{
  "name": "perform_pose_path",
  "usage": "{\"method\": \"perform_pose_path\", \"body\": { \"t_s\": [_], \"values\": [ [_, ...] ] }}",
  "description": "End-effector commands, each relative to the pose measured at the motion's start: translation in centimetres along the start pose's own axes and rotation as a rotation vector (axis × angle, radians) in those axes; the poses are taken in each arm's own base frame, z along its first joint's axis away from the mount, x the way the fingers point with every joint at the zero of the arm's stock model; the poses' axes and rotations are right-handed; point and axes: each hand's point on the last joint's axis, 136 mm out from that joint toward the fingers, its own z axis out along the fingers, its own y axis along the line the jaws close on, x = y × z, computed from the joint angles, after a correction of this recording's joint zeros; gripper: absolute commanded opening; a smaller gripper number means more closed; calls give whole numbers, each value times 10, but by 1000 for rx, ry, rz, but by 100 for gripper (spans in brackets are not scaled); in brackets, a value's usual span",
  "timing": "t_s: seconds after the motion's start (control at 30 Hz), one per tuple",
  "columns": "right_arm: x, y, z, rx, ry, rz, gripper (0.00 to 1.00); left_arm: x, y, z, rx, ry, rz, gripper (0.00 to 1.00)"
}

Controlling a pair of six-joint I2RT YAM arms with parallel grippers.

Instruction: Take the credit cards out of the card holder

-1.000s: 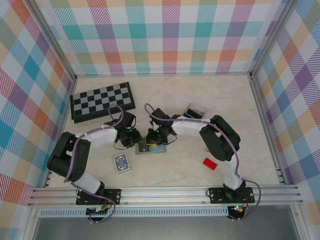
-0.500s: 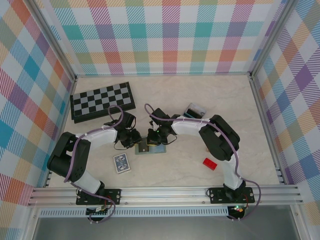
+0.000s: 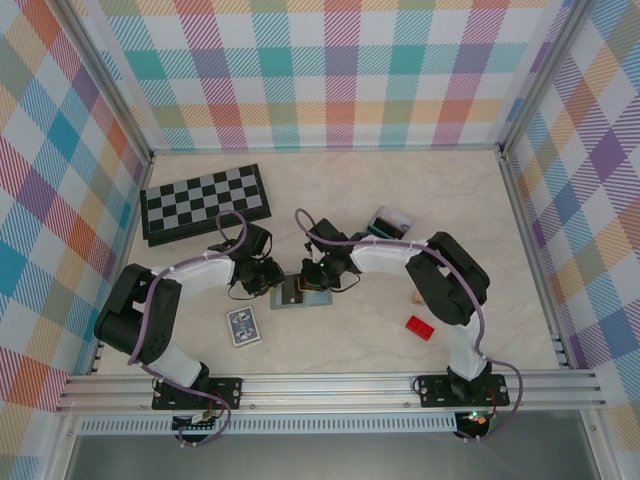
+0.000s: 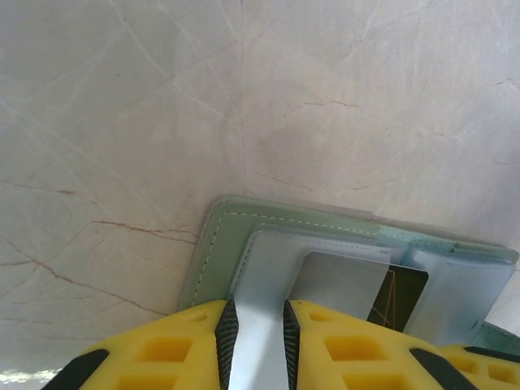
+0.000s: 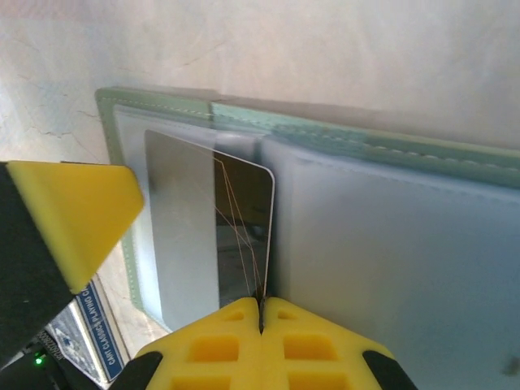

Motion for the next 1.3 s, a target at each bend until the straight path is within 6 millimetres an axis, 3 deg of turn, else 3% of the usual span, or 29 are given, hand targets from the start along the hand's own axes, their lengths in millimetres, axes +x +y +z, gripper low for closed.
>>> {"method": "perform_pose_path", "body": {
  "t_s": [0.0,0.27,0.43,0.57,0.73,1.07,1.27],
  "values": [
    [0,-6,-11,15,-28,-3,0,12,13,-4,-72,22,21,25],
    [-1,0,-9,-17,-12,-14,0,7,-28,-31,124,-21,77,25],
    [0,0,-6,-19,-5,-8,0,11,-40,-27,200,10,86,23],
    [1,-2,-4,-14,1,-5,1,15,-37,-14,183,41,79,22],
    [1,-1,-2,-29,12,0,3,13,-17,0,80,48,36,20],
    [4,3,6,-78,54,14,9,22,13,10,-37,70,-3,18],
    [4,16,8,-157,78,2,15,29,25,17,-50,75,-41,16]
  ]
}}
